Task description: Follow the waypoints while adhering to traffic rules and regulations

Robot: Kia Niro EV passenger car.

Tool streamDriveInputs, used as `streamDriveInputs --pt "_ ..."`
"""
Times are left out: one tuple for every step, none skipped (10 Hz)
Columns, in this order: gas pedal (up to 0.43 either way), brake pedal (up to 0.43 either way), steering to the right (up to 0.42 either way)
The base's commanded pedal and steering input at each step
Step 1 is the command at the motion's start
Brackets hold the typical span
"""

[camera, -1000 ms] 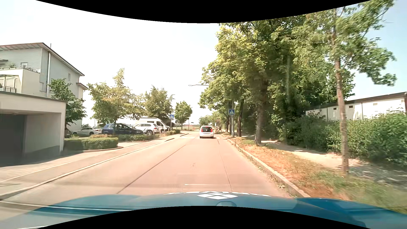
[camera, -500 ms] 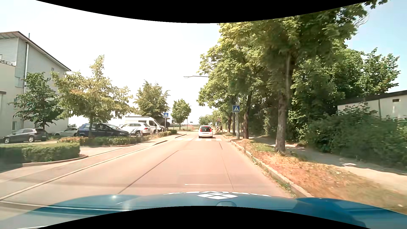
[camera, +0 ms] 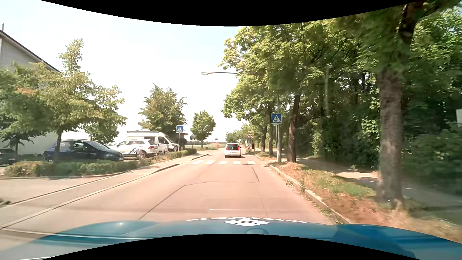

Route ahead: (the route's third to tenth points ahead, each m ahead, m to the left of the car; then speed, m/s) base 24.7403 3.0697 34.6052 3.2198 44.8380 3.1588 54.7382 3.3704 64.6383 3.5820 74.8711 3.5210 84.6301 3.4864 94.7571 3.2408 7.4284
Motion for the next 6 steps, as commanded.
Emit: streamDriveInputs --pt "0.098 0.0 0.002" --pt "0.047 0.0 0.002" --pt "0.047 0.0 0.002" --pt "0.047 0.0 0.002" --pt "0.059 0.0 0.001" --pt "0.059 0.0 0.002"
